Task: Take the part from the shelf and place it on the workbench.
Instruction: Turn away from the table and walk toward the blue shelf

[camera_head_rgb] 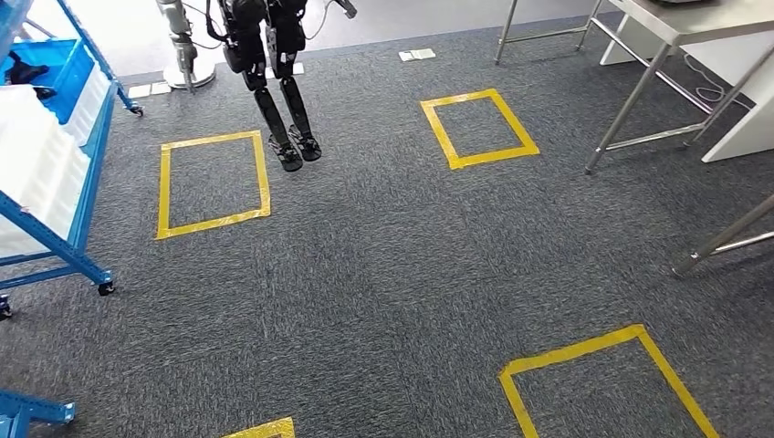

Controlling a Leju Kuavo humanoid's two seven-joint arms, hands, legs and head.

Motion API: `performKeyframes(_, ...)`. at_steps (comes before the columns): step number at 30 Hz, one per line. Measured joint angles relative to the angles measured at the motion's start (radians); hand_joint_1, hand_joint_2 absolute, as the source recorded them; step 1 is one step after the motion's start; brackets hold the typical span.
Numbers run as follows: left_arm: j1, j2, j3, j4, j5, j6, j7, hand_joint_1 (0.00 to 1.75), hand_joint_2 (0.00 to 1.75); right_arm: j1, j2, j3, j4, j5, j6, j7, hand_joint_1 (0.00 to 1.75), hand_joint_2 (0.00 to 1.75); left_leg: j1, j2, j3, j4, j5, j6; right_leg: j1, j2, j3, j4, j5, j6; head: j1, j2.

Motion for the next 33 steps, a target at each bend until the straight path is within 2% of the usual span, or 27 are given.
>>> performKeyframes(1, 0.000, 0.000, -0.001, 0.000, -0.004, -0.002, 0.003, 0.00, 0.00, 0.000, 0.000, -0.001, 0.000, -0.002, -0.001, 0.001, 0.00, 0.00, 0.000, -0.016, 0.001, 0.001, 0.000, -0.001, -0.002, 0.005, 0.017, -0.044, 0.028, 0.009, 0.000, 0.000)
performKeyframes(2, 0.001, 0.000, -0.003, 0.000, -0.008, -0.004, 0.005, 0.00, 0.00, 0.000, 0.000, -0.003, 0.000, -0.004, -0.002, 0.002, 0.00, 0.00, 0.001, -0.031, 0.003, 0.001, 0.000, -0.002, -0.006, 0.020, 0.047, -0.118, 0.065, 0.019, 0.000, 0.000)
performKeyframes(3, 0.000, 0.000, -0.006, 0.000, -0.013, -0.007, 0.007, 0.00, 0.00, 0.000, 0.000, -0.005, 0.000, -0.006, -0.003, 0.003, 0.00, 0.00, -0.001, -0.046, 0.003, 0.004, -0.001, -0.005, -0.008, 0.040, 0.075, -0.190, 0.096, 0.024, 0.001, 0.000)
performKeyframes(4, -0.001, 0.000, -0.009, 0.000, -0.017, -0.010, 0.008, 0.00, 0.00, 0.000, 0.001, -0.006, 0.000, -0.009, -0.004, 0.004, 0.00, 0.00, -0.002, -0.059, 0.002, 0.005, -0.001, -0.010, -0.010, 0.055, 0.096, -0.244, 0.118, 0.022, 0.002, 0.000)
performKeyframes(5, -0.001, 0.000, -0.012, 0.000, -0.019, -0.012, 0.008, 0.00, 0.00, -0.001, 0.001, -0.008, 0.000, -0.011, -0.004, 0.004, 0.00, 0.00, -0.003, -0.069, 0.000, 0.006, -0.001, -0.016, -0.009, 0.066, 0.105, -0.273, 0.129, 0.017, 0.002, 0.000)
performKeyframes(7, 0.000, 0.000, -0.016, 0.000, -0.022, -0.017, 0.006, 0.00, 0.00, -0.003, 0.002, -0.011, 0.000, -0.014, -0.007, 0.005, 0.00, 0.00, -0.002, -0.087, -0.007, 0.004, 0.003, -0.028, -0.005, 0.051, 0.110, -0.280, 0.134, 0.000, 0.002, 0.000)
performKeyframes(8, 0.001, 0.001, -0.018, 0.000, -0.024, -0.019, 0.005, 0.00, 0.00, -0.004, 0.002, -0.013, 0.000, -0.015, -0.009, 0.005, 0.00, 0.00, 0.000, -0.083, -0.011, 0.007, 0.002, -0.032, -0.007, 0.040, 0.112, -0.282, 0.137, -0.008, 0.002, 0.000)
performKeyframes(9, 0.002, 0.001, -0.020, 0.000, -0.025, -0.021, 0.004, 0.00, 0.00, -0.003, 0.003, -0.015, 0.000, -0.016, -0.011, 0.006, 0.00, 0.00, 0.000, -0.064, -0.020, 0.020, -0.008, -0.036, -0.009, 0.029, 0.113, -0.284, 0.140, -0.016, 0.000, 0.000)
performKeyframes(10, 0.002, 0.002, -0.022, 0.000, -0.026, -0.021, 0.002, 0.00, 0.00, -0.002, 0.004, -0.017, 0.000, -0.016, -0.013, 0.006, 0.00, 0.00, 0.000, -0.035, -0.037, 0.055, -0.032, -0.040, -0.012, 0.015, 0.113, -0.286, 0.143, -0.024, -0.004, 0.000)
performKeyframes(12, 0.000, 0.004, -0.024, 0.000, -0.028, -0.022, -0.001, 0.00, 0.00, 0.002, 0.005, -0.021, 0.000, -0.017, -0.016, 0.006, 0.00, 0.00, -0.001, 0.026, -0.095, 0.180, -0.102, -0.047, -0.008, -0.014, 0.112, -0.287, 0.142, -0.036, -0.010, 0.000)
performKeyframes(13, 0.000, 0.004, -0.025, 0.000, -0.028, -0.022, -0.002, 0.00, 0.00, 0.003, 0.005, -0.023, 0.000, -0.017, -0.017, 0.006, 0.00, 0.00, 0.000, 0.038, -0.127, 0.248, -0.131, -0.050, -0.006, -0.030, 0.111, -0.287, 0.141, -0.040, -0.011, 0.000)
performKeyframes(14, -0.001, 0.005, -0.025, 0.000, -0.028, -0.022, -0.003, 0.00, 0.00, 0.004, 0.005, -0.024, 0.000, -0.017, -0.017, 0.006, 0.00, 0.00, 0.002, 0.044, -0.147, 0.291, -0.142, -0.053, -0.005, -0.046, 0.110, -0.287, 0.140, -0.041, -0.010, 0.000)
performKeyframes(15, 0.000, 0.006, -0.026, 0.000, -0.028, -0.022, -0.004, 0.00, 0.00, 0.003, 0.005, -0.025, 0.000, -0.017, -0.017, 0.006, 0.00, 0.00, 0.004, 0.049, -0.148, 0.296, -0.134, -0.055, -0.005, -0.060, 0.109, -0.287, 0.139, -0.042, -0.011, 0.000)
performKeyframes(16, 0.001, 0.008, -0.026, 0.000, -0.029, -0.022, -0.004, 0.00, 0.00, 0.003, 0.005, -0.026, 0.000, -0.017, -0.018, 0.006, 0.00, 0.00, 0.006, 0.056, -0.130, 0.264, -0.111, -0.056, -0.005, -0.074, 0.108, -0.287, 0.138, -0.042, -0.011, 0.000)
performKeyframes(17, 0.002, 0.009, -0.026, 0.000, -0.029, -0.022, -0.004, 0.00, 0.00, 0.002, 0.006, -0.026, 0.000, -0.017, -0.018, 0.006, 0.00, 0.00, 0.009, 0.071, -0.095, 0.201, -0.080, -0.057, -0.005, -0.086, 0.108, -0.287, 0.136, -0.041, -0.011, 0.000)
performKeyframes(18, 0.003, 0.011, -0.027, 0.000, -0.029, -0.021, -0.002, 0.00, 0.00, 0.002, 0.006, -0.027, 0.000, -0.016, -0.018, 0.006, 0.00, 0.00, 0.009, 0.100, -0.054, 0.128, -0.054, -0.057, -0.002, -0.096, 0.111, -0.286, 0.133, -0.039, -0.013, 0.000)
performKeyframes(20, 0.005, 0.014, -0.028, 0.000, -0.030, -0.021, 0.000, 0.00, 0.00, 0.002, 0.006, -0.028, 0.000, -0.015, -0.018, 0.003, 0.00, 0.00, 0.006, 0.137, -0.003, 0.036, -0.030, -0.051, 0.007, -0.115, 0.116, -0.283, 0.126, -0.029, -0.013, 0.000)
performKeyframes(21, 0.005, 0.015, -0.028, 0.000, -0.030, -0.021, 0.001, 0.00, 0.00, 0.002, 0.005, -0.029, 0.000, -0.014, -0.018, 0.002, 0.00, 0.00, 0.003, 0.139, 0.003, 0.022, -0.029, -0.045, 0.011, -0.126, 0.119, -0.283, 0.123, -0.023, -0.013, 0.000)
performKeyframes(23, 0.006, 0.014, -0.028, 0.000, -0.030, -0.024, 0.000, 0.00, 0.00, -0.002, 0.005, -0.029, 0.000, -0.012, -0.017, -0.001, 0.00, 0.00, -0.001, 0.109, 0.000, 0.016, -0.022, -0.028, 0.011, -0.145, 0.125, -0.282, 0.120, -0.011, -0.012, 0.000)
performKeyframes(24, 0.005, 0.013, -0.028, 0.000, -0.030, -0.026, 0.000, 0.00, 0.00, -0.005, 0.005, -0.029, 0.000, -0.009, -0.017, -0.002, 0.00, 0.00, 0.000, 0.096, 0.000, 0.011, -0.016, -0.018, 0.009, -0.130, 0.124, -0.273, 0.112, -0.006, -0.011, 0.000)
performKeyframes(25, 0.004, 0.012, -0.028, 0.000, -0.029, -0.027, 0.000, 0.00, 0.00, -0.006, 0.006, -0.029, 0.000, -0.006, -0.016, -0.004, 0.00, 0.00, 0.001, 0.083, 0.001, 0.005, -0.010, -0.010, 0.006, -0.101, 0.114, -0.246, 0.095, -0.005, -0.010, 0.000)
performKeyframes(27, 0.000, 0.010, -0.028, 0.000, -0.026, -0.028, 0.000, 0.00, 0.00, -0.003, 0.006, -0.029, 0.000, 0.001, -0.015, -0.005, 0.00, 0.00, 0.002, 0.057, 0.000, 0.001, -0.003, 0.000, 0.001, -0.030, 0.062, -0.133, 0.039, -0.011, -0.006, 0.000)
performKeyframes(29, -0.001, 0.008, -0.028, 0.000, -0.022, -0.028, 0.003, 0.00, 0.00, 0.001, 0.005, -0.029, 0.000, 0.006, -0.013, -0.006, 0.00, 0.00, 0.001, 0.024, -0.003, 0.001, -0.001, 0.003, 0.000, -0.005, -0.003, -0.006, -0.005, -0.012, -0.005, 0.000)
performKeyframes(30, 0.000, 0.008, -0.028, 0.000, -0.020, -0.028, 0.005, 0.00, 0.00, 0.002, 0.004, -0.029, 0.000, 0.007, -0.012, -0.006, 0.00, 0.00, 0.000, 0.007, -0.003, 0.002, -0.001, 0.003, 0.000, -0.001, -0.016, 0.016, -0.005, -0.007, -0.005, 0.000)
performKeyframes(31, 0.000, 0.008, -0.028, 0.000, -0.019, -0.029, 0.007, 0.00, 0.00, 0.003, 0.003, -0.029, 0.000, 0.009, -0.012, -0.006, 0.00, 0.00, 0.000, -0.009, -0.003, 0.002, 0.000, 0.002, 0.000, 0.002, -0.008, -0.008, 0.014, 0.000, -0.005, 0.000)
performKeyframes(32, 0.001, 0.007, -0.028, 0.000, -0.019, -0.029, 0.008, 0.00, 0.00, 0.003, 0.002, -0.029, 0.000, 0.010, -0.011, -0.006, 0.00, 0.00, 0.000, -0.025, -0.001, 0.002, 0.001, 0.001, -0.001, 0.010, 0.017, -0.068, 0.045, 0.007, -0.005, 0.000)
performKeyframes(33, 0.000, 0.007, -0.028, 0.000, -0.019, -0.029, 0.008, 0.00, 0.00, 0.003, 0.001, -0.029, 0.000, 0.011, -0.010, -0.006, 0.00, 0.00, 0.000, -0.039, -0.001, 0.002, 0.002, -0.001, -0.004, 0.033, 0.050, -0.143, 0.078, 0.013, -0.004, 0.000)
